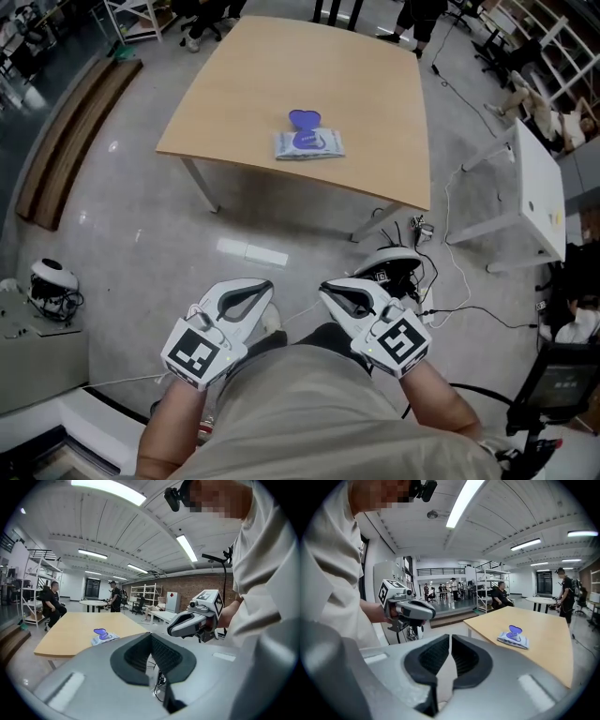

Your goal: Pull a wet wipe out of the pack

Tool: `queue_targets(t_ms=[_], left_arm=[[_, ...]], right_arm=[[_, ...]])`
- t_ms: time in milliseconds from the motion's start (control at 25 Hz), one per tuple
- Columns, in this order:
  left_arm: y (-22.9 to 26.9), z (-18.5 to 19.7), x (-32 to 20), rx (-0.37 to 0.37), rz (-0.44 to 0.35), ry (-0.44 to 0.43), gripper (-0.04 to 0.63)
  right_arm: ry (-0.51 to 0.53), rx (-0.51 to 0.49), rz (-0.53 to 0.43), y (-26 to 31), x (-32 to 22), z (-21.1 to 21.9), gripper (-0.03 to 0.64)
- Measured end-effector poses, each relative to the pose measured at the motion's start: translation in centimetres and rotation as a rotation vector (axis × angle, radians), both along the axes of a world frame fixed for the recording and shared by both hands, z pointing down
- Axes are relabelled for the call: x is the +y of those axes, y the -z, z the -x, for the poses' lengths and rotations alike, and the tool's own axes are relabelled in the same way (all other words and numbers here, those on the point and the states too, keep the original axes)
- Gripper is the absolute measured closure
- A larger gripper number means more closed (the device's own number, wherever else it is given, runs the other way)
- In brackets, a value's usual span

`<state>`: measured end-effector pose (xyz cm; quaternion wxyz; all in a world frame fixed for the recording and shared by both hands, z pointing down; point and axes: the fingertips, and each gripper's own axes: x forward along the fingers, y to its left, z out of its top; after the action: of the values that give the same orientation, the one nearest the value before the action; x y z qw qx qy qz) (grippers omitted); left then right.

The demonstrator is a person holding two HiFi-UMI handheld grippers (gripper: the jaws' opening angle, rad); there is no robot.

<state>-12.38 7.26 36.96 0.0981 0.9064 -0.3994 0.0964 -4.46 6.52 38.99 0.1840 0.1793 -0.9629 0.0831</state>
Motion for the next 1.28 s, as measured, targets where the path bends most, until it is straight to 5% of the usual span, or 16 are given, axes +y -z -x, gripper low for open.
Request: queue_targets(t_ms=[560, 1280], left_arm=[[-1.3, 3.2, -7.6, 0.037, 0.008, -0.082, 0.591], [-3.4, 0.5, -27.3, -0.055, 0.077, -0.037, 0.591]], right_arm=[[-0.072, 0.042, 0.027, -1.5, -6.8, 3.9, 0.6], [0.006, 0.019, 0.024, -3.0, -27.4, 2.0, 0.598]])
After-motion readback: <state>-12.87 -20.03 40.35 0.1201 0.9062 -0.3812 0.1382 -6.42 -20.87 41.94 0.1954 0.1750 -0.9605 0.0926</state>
